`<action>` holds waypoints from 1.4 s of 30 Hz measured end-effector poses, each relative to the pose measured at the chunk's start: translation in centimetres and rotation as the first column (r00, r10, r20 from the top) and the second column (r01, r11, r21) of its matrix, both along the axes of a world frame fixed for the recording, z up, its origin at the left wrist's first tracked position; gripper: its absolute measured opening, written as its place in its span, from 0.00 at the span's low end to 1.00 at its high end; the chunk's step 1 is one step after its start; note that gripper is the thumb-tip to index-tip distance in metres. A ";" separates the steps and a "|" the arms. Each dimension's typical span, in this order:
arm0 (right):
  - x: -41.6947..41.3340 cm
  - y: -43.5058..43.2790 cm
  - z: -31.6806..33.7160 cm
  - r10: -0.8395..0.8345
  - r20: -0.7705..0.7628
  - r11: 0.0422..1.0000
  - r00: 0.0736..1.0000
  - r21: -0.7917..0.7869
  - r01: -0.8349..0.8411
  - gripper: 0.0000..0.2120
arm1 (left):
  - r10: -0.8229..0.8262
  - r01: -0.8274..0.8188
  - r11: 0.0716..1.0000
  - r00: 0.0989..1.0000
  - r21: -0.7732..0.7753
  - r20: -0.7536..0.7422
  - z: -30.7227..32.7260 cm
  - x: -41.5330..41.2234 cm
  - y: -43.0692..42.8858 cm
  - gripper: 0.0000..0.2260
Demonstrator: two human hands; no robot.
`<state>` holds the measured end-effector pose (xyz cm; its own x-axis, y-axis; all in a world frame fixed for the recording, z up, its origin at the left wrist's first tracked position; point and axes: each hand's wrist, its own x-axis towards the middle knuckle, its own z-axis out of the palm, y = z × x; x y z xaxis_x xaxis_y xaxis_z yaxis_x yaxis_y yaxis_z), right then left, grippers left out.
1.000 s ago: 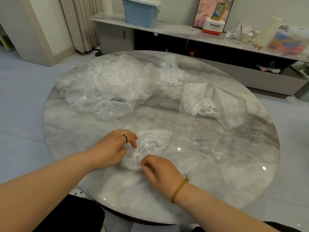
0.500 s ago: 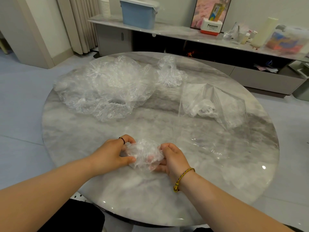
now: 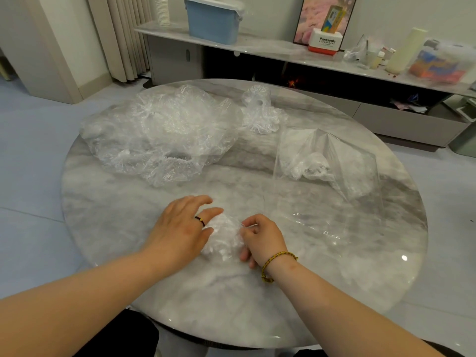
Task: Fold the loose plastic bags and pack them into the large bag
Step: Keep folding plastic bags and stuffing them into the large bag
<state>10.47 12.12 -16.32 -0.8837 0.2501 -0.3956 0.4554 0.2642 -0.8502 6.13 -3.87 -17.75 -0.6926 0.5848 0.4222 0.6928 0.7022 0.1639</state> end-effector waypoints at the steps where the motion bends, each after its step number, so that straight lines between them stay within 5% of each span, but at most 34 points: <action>1: -0.1 0.0 -0.1 0.002 0.007 1.000 1.000 0.010 -0.003 0.07 | -0.031 0.032 0.999 0.999 -0.038 0.020 -0.1 0.2 0.3 0.17; 6: -0.1 0.1 -0.6 0.166 -0.080 0.927 0.983 0.352 -0.128 0.15 | 0.074 0.056 0.925 0.943 -0.375 0.324 -0.2 1.0 1.3 0.44; 10: 0.5 -0.6 -1.4 0.385 -0.368 0.647 0.846 0.762 0.037 0.15 | 0.124 0.045 0.920 0.909 -0.389 0.398 -0.9 0.6 1.1 0.60; 15: 0.5 -0.6 -2.2 0.581 -0.059 0.404 0.812 0.887 -0.225 0.23 | 0.136 0.055 0.910 0.896 -0.411 0.422 -1.2 0.7 1.2 0.63; 18: 0.4 -0.2 -2.3 0.619 0.091 0.367 0.780 0.845 -0.390 0.42 | 0.132 0.074 0.906 0.886 -0.416 0.445 -1.0 0.7 1.2 0.62; 20: 0.5 0.3 -2.4 0.639 0.150 0.394 0.754 0.778 -0.489 0.49 | 0.137 0.070 0.906 0.885 -0.418 0.445 -0.9 0.7 1.3 0.63; 25: 0.5 0.4 -2.5 0.646 0.147 0.377 0.749 0.792 -0.480 0.49 | 0.137 0.090 0.889 0.883 -0.449 0.448 -0.5 0.5 1.5 0.62; 28: 0.5 0.6 -2.1 0.646 0.126 0.437 0.753 0.747 -0.501 0.33 | 0.142 0.064 0.923 0.860 -0.379 0.490 0.4 -0.2 1.6 0.37; 30: 0.6 0.9 -1.6 0.616 0.034 0.562 0.787 0.682 -0.469 0.23 | 0.153 -0.001 0.961 0.834 -0.275 0.531 1.2 -0.8 1.4 0.27; 33: 0.9 1.6 -1.0 0.539 -0.112 0.696 0.835 0.618 -0.366 0.21 | 0.162 -0.104 0.987 0.707 -0.125 0.688 1.7 -1.4 1.1 0.24; 37: 1.4 1.7 0.1 0.490 -0.250 0.773 0.835 0.566 -0.284 0.17 | 0.278 -0.178 0.961 0.623 -0.214 0.731 1.8 -1.5 1.4 0.23; 40: 1.6 2.1 0.9 0.447 -0.346 0.814 0.825 0.540 -0.215 0.14 | 0.294 -0.194 0.956 0.610 -0.222 0.735 2.1 -1.5 1.8 0.09; 42: 1.6 2.5 1.4 0.407 -0.369 0.836 0.836 0.520 -0.177 0.08 | 0.244 -0.247 0.961 0.557 -0.122 0.794 2.3 -1.5 1.8 0.14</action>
